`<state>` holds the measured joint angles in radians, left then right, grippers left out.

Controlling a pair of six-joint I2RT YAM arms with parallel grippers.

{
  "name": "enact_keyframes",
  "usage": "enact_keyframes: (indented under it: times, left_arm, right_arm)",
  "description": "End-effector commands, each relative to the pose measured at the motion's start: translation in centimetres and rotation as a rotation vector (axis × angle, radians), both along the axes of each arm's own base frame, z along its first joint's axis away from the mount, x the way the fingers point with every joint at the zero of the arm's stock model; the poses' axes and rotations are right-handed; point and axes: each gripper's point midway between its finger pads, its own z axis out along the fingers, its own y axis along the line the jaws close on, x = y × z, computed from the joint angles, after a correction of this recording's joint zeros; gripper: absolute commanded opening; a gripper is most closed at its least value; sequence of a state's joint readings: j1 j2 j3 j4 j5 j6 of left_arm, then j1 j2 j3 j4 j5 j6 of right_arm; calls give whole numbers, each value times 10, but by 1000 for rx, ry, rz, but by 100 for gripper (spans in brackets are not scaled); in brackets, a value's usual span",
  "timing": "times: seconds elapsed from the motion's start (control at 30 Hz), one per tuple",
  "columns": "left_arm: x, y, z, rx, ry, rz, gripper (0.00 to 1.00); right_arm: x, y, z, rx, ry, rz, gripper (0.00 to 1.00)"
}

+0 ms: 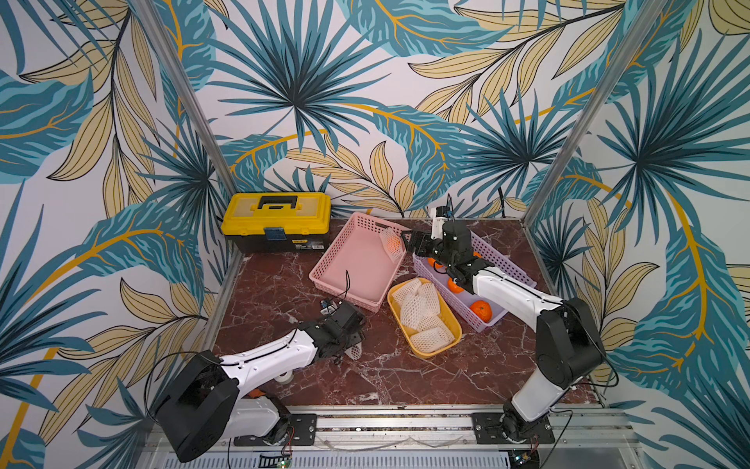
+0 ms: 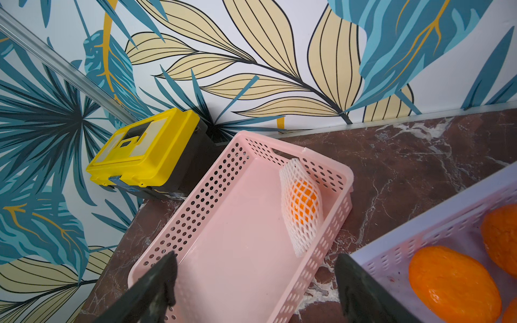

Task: Remove foam nets from oranges
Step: Place the orange at the center of the board, then remove the foam net from the orange.

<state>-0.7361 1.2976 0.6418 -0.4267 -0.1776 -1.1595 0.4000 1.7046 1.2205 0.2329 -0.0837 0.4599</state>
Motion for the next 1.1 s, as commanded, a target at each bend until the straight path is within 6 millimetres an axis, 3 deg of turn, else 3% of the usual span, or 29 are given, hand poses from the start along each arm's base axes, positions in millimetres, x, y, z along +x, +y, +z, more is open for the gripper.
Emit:
enact_keyframes:
  times: [0.0, 0.17, 0.37, 0.67, 0.87, 1.07]
  left_arm:
    - [0, -6, -3, -22, 10, -17, 77]
    - [1, -7, 12, -28, -7, -31, 100]
    - [1, -14, 38, -39, -33, -111, 99]
    - [-1, -3, 31, -40, 13, -108, 99]
    - [4, 12, 51, -35, -2, -80, 99]
    - [14, 17, 67, -67, -39, -34, 99]
  right_arm:
    - [2, 2, -2, 1, 15, 0, 89]
    - [-1, -5, 4, -11, -7, -25, 89]
    - [-22, -11, 10, 16, -41, -13, 89]
    - [-51, -12, 11, 87, -34, 35, 90]
    - [-90, 0, 5, 142, 56, 112, 90]
    - [-148, 22, -3, 59, 108, 197, 90]
